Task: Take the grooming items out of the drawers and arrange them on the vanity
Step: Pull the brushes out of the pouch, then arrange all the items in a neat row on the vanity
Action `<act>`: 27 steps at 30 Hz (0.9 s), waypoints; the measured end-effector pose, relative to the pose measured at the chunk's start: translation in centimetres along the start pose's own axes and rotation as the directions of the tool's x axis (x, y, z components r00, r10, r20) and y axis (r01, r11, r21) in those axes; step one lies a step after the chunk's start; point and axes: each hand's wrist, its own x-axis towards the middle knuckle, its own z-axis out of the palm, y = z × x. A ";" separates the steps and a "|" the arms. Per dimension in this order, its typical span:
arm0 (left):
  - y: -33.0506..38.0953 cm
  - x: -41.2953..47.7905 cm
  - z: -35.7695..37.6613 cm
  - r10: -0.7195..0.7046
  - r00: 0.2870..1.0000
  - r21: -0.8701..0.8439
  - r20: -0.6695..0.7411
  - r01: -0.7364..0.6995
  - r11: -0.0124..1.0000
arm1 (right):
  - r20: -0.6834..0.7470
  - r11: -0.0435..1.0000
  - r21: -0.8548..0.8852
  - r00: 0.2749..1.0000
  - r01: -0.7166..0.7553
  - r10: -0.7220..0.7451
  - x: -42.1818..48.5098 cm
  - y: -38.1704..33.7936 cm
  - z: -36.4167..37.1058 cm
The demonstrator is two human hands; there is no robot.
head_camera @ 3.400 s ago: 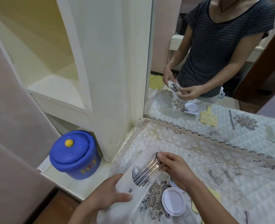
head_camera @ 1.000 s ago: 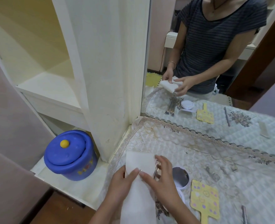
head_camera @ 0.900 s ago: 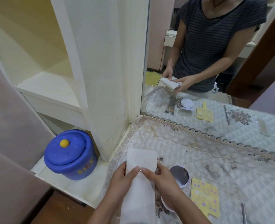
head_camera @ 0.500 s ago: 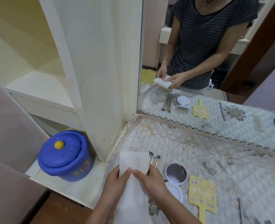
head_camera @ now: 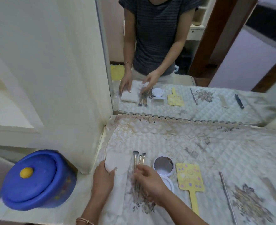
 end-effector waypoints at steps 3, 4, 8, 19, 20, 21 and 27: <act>-1.5 -0.1 1.0 0.038 0.999 0.102 0.000 -0.038 0.994 | -0.095 0.998 0.047 0.995 -0.036 0.040 -0.7 1.2 -1.3; -1.4 -0.4 1.2 0.035 0.999 0.117 -0.010 -0.034 0.993 | -0.136 0.994 0.091 0.989 -0.053 0.065 -1.1 1.8 -1.9; -0.9 -0.7 1.5 0.072 0.997 0.203 -0.038 -0.063 0.977 | -0.310 0.987 0.158 0.946 -0.044 0.092 -4.3 4.6 -5.3; 5.7 -5.2 9.2 0.758 0.626 0.040 0.184 -0.775 0.631 | -0.653 0.972 0.188 0.721 -0.141 0.231 -13.2 12.4 -19.0; 6.9 -6.5 11.0 0.736 0.638 0.008 0.227 -0.757 0.653 | -0.665 0.978 0.147 0.718 -0.147 0.207 -13.3 12.9 -20.4; 8.0 -7.7 12.9 0.708 0.653 -0.034 0.267 -0.728 0.684 | -0.662 0.983 0.102 0.727 -0.156 0.184 -13.3 13.3 -21.8; 12.8 -13.1 25.1 0.406 0.817 0.062 0.410 -0.469 0.881 | -0.572 0.969 -0.179 0.820 -0.171 0.040 -13.9 15.3 -31.7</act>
